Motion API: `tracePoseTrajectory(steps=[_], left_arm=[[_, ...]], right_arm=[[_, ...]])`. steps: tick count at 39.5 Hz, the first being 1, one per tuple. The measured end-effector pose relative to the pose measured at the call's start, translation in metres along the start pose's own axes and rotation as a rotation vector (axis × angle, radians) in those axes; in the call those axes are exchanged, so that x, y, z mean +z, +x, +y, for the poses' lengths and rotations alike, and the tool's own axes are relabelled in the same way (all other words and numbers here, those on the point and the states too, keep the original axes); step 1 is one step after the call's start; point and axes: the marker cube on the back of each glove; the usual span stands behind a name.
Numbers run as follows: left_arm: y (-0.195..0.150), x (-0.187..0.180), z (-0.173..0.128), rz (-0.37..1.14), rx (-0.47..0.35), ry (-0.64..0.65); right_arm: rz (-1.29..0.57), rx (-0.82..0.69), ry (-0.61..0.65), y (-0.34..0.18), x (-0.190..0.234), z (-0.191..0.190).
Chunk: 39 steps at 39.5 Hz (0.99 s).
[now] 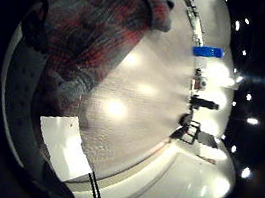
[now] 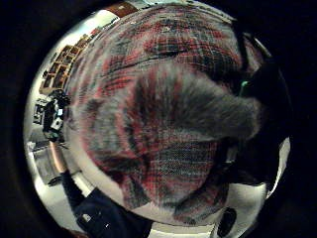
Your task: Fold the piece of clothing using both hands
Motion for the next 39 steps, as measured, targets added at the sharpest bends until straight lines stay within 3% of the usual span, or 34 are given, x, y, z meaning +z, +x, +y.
tracePoseTrajectory(steps=[6, 10, 15, 19, 23, 28, 32, 36, 37, 39], left_arm=[[0.000, -0.005, 0.015, 0.017, 0.033, -0.005], [0.000, -0.011, 0.037, 0.048, 0.077, -0.044], [0.003, -0.016, 0.054, 0.133, 0.241, -0.028], [0.011, -0.044, 0.084, 0.178, 0.346, 0.012], [0.015, -0.090, 0.099, 0.195, 0.370, 0.109], [0.007, -0.134, 0.050, 0.218, 0.268, 0.216], [0.003, -0.155, -0.004, 0.236, 0.180, 0.226], [0.012, -0.160, -0.050, 0.330, 0.241, 0.188], [0.012, -0.158, -0.059, 0.338, 0.205, 0.156], [0.005, -0.148, -0.080, 0.312, 0.036, 0.078]], right_arm=[[0.158, -0.024, 0.024, 0.008, -0.003, 0.013], [0.147, -0.021, -0.010, 0.020, -0.003, 0.033], [0.058, -0.108, 0.050, 0.033, -0.003, 0.053], [0.028, -0.143, 0.104, 0.045, -0.031, 0.080], [0.032, -0.096, 0.146, 0.066, -0.073, 0.085], [0.037, 0.001, 0.149, 0.083, -0.128, 0.060], [0.070, 0.081, 0.091, 0.091, -0.150, 0.005], [0.079, 0.130, -0.042, 0.089, -0.152, -0.052], [0.077, 0.143, -0.087, 0.085, -0.154, -0.061], [0.070, 0.169, -0.184, 0.075, -0.156, -0.075]])
